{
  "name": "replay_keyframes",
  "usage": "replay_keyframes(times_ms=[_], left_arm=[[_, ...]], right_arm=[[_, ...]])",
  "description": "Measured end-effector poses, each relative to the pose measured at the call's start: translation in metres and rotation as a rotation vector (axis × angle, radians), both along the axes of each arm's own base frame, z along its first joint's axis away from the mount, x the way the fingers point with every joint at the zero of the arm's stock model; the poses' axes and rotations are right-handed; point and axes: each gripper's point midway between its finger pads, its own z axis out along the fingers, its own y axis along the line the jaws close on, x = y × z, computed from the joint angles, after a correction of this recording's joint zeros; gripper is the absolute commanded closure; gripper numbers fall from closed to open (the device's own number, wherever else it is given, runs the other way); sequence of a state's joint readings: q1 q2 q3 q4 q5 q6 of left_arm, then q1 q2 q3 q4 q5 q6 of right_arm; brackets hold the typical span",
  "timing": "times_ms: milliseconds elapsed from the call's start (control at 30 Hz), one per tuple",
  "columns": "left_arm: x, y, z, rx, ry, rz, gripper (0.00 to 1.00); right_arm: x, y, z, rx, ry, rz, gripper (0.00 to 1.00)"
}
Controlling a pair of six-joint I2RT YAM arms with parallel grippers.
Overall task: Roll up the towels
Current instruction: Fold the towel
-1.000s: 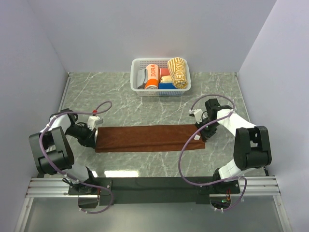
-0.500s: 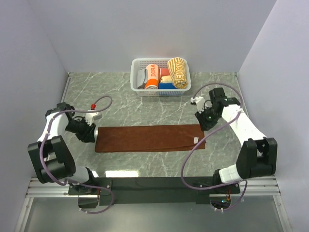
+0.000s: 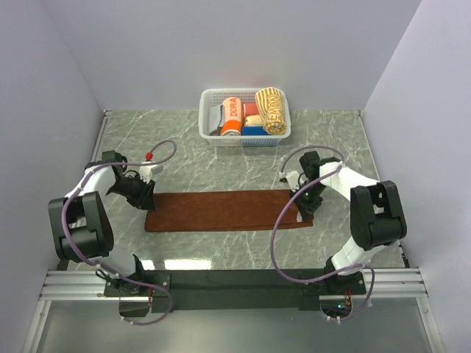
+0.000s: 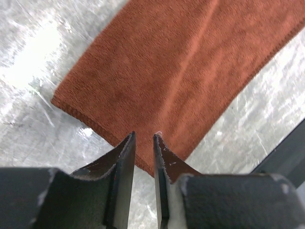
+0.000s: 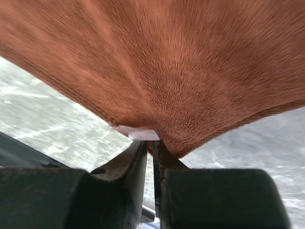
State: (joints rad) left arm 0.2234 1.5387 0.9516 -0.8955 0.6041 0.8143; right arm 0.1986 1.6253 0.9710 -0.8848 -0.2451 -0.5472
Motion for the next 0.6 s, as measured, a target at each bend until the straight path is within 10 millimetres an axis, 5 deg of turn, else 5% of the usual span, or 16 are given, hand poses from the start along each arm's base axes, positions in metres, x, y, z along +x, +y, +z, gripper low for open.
replay_keyframes(times_ms=[167, 267, 467, 600], left_arm=[[0.002, -0.001, -0.006, 0.007, 0.004, 0.021, 0.73], [0.001, 0.000, -0.009, 0.017, 0.015, 0.029, 0.72], [0.002, 0.001, -0.010, 0.020, 0.021, 0.038, 0.70], [0.004, -0.004, -0.009, 0.013, 0.019, 0.040, 0.67]], right_arm=[[-0.013, -0.010, -0.012, -0.053, 0.039, -0.002, 0.74], [-0.013, -0.011, -0.012, -0.054, 0.041, -0.005, 0.60], [-0.009, -0.015, -0.007, -0.052, 0.032, -0.043, 0.58], [0.015, -0.027, 0.006, -0.039, -0.002, -0.145, 0.57]])
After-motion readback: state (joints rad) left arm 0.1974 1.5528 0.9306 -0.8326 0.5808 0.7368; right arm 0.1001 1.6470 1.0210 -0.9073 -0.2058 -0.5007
